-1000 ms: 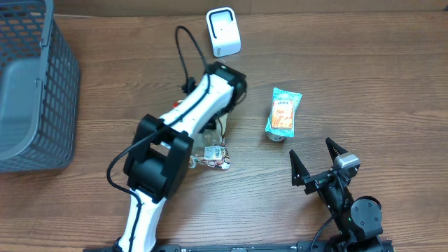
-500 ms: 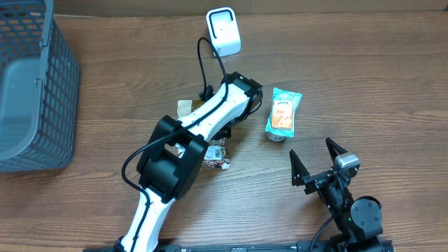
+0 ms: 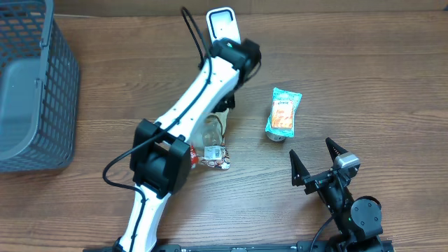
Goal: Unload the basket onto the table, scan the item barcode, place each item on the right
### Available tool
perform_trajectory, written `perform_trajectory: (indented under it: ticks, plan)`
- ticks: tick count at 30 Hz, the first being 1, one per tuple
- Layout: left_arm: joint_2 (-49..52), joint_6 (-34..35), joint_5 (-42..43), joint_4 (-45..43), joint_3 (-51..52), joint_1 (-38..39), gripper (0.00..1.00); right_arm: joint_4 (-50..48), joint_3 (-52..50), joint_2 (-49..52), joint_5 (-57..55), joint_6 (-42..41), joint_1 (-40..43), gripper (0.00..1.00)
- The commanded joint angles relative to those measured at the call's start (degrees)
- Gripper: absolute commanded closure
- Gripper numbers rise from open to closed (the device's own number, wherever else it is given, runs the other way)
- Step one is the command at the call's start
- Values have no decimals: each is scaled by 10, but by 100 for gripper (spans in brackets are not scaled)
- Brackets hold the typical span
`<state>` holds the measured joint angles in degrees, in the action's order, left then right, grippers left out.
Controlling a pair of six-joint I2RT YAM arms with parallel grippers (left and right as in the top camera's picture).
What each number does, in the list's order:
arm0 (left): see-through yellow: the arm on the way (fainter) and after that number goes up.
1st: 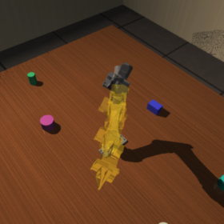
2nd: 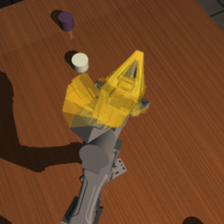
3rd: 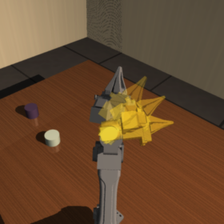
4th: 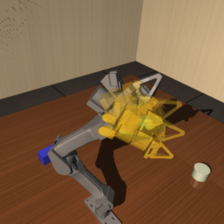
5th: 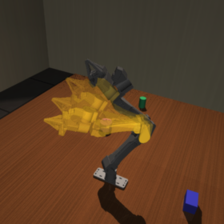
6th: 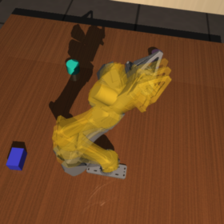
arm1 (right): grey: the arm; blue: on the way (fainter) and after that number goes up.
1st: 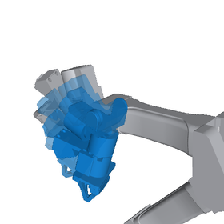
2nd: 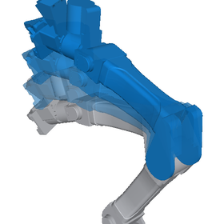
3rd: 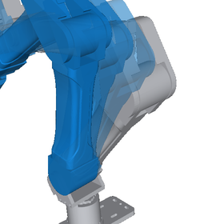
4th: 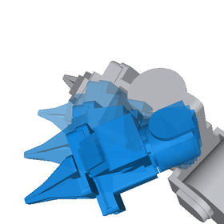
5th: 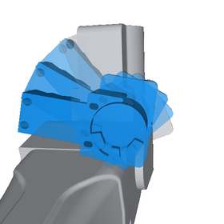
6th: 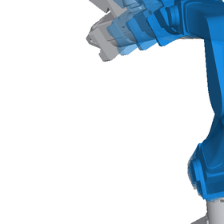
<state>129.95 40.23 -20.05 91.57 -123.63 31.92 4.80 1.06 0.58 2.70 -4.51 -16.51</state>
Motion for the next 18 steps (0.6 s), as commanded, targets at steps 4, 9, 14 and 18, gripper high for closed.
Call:
perform_trajectory:
  ticks: [4, 9, 14, 18]
  plan:
    - [-77, -71, 130, -2, -22, -72, 73, -2, -6, -4, -3, -2, 2, 0]
    - [-117, -92, 137, 1, -22, -116, 70, -2, -6, -4, -3, -2, 2, 0]
    - [-153, -104, 143, 7, -21, -143, 71, -2, -6, -4, -3, -2, 2, 0]
    - [-176, -107, 129, 21, -21, -148, 71, -2, -6, -4, -3, -2, 2, 0]
